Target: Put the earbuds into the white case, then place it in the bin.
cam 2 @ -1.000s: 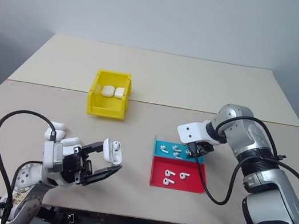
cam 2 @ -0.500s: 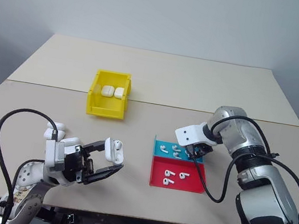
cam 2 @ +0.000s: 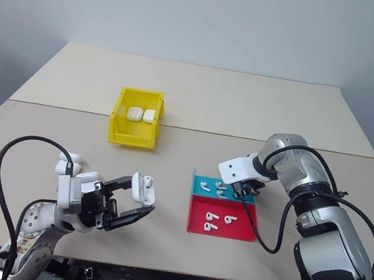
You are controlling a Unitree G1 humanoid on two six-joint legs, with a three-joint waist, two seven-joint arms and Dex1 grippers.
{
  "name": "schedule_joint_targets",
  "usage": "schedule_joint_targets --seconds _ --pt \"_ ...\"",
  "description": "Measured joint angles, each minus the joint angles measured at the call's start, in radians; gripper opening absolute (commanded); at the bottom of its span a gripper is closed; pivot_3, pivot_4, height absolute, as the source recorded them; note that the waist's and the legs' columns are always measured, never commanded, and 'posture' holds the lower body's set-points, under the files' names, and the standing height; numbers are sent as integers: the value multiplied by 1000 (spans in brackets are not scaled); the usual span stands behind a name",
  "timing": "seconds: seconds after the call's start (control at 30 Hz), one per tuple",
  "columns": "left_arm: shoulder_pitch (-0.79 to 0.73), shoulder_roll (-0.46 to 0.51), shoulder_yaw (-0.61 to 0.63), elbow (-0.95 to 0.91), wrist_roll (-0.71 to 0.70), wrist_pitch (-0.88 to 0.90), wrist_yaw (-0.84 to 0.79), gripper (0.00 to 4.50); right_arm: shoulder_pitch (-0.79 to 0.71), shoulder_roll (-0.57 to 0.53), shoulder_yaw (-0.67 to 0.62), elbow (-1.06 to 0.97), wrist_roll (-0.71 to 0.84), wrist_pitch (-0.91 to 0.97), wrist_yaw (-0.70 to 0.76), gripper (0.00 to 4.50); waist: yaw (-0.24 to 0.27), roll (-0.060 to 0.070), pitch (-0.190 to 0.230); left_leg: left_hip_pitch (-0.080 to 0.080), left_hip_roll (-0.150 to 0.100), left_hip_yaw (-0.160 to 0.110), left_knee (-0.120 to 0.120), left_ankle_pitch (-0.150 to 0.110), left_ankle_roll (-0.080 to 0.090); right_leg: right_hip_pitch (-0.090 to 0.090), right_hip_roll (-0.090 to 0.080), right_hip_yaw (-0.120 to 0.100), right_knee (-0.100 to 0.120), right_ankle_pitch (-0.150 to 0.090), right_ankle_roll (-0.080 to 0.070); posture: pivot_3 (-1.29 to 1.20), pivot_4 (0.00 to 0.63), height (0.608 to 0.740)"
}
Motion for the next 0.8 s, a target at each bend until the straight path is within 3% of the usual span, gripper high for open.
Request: schedule_joint_targets --seconds 0.1,0.43,0.57,0.8 --pt "-1 0 -1 0 0 0 0 2759 0 0 0 1 -5 -5 -4 1512 0 0 0 0 0 0 0 0 0 0 0 0 0 0 0 0 150 740" --pt "-4 0 -3 0 0 0 0 2759 0 -2 0 9 -10 -36 -10 1512 0 0 0 0 0 0 0 0 0 0 0 0 0 0 0 0 150 740" --pt "-4 0 -3 0 0 0 1 2759 0 -2 0 10 -13 -38 -11 754 0 0 0 1 0 0 0 0 0 1 0 0 0 0 0 0 150 740" --pt "-6 -1 -4 0 0 0 1 2759 3 -4 -4 6 -8 -43 -10 754 0 0 0 1 0 0 0 0 0 1 0 0 1 0 0 0 150 740"
